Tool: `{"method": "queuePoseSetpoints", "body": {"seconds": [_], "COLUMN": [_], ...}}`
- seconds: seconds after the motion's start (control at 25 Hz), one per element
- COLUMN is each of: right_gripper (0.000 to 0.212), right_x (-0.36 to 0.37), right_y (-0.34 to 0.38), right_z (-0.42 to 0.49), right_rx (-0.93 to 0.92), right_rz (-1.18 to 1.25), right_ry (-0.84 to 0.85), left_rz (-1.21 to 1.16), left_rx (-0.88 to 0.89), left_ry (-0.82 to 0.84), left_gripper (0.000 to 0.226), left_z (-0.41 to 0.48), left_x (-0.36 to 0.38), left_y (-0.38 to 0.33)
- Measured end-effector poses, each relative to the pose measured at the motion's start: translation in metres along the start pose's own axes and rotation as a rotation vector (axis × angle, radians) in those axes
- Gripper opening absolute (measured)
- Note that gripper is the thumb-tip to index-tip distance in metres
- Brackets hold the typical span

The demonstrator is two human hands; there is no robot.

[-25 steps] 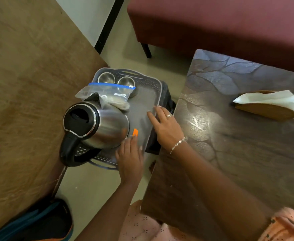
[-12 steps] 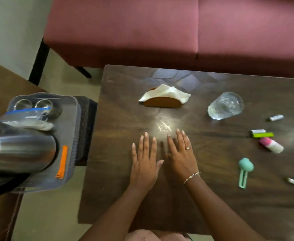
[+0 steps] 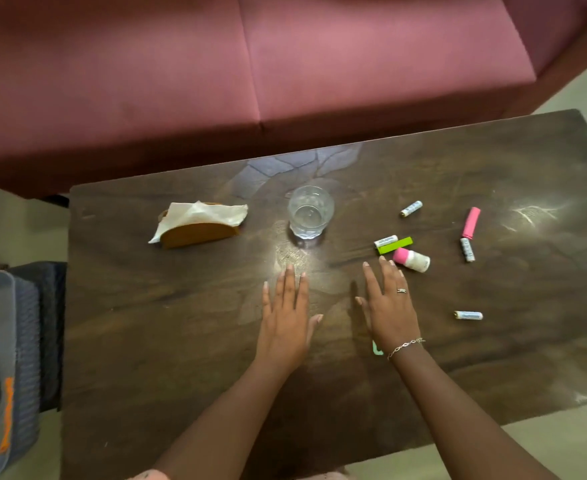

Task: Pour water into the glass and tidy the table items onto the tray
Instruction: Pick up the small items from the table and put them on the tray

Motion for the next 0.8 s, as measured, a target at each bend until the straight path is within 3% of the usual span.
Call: {"method": "queuePoseSetpoints", "body": {"seconds": [0.16, 0.36, 0.56, 0.64, 0.8], "right_gripper": [0.046, 0.025, 0.018, 0.018, 0.021], "right_x": [0.007, 0.015, 0.028, 0.033, 0.052], "right_y": [-0.073, -0.203, -0.270, -0.285, -0.300], "right_z": [0.015, 0.016, 0.044, 0.061, 0.082], "right_rx": [0.181, 0.718, 0.820, 0.860, 0.930], "right_rz": [0.142, 0.276, 0.292, 0.329, 0.393], "right_ry": [0.011, 0.004, 0.089, 0.101, 0.139], "left_rz": [-0.021, -0.080, -0.059, -0.093, -0.022], "left_rx": [0.164, 0.285, 0.331, 0.316, 0.182], "left_ry": [0.030, 0.027, -0.047, 0.022, 0.192], "left_gripper": [0.060, 0.030, 0.015, 0.010, 0.028], "left_z": [0.032, 0.071, 0.144, 0.172, 0.213], "left_x": [0.013, 0.021, 0.024, 0.030, 0.052], "left_y": [-0.050, -0.095, -0.133, -0.148, -0.169]}}
Point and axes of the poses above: each hand's wrist, its own z-axis towards the middle knuckle, its own x-axis out of the palm, y = z × x, the point moved 10 cm from there along z, towards the middle knuckle, and after that the axes turned 7 degrees about -z, right-handed, at the moved point
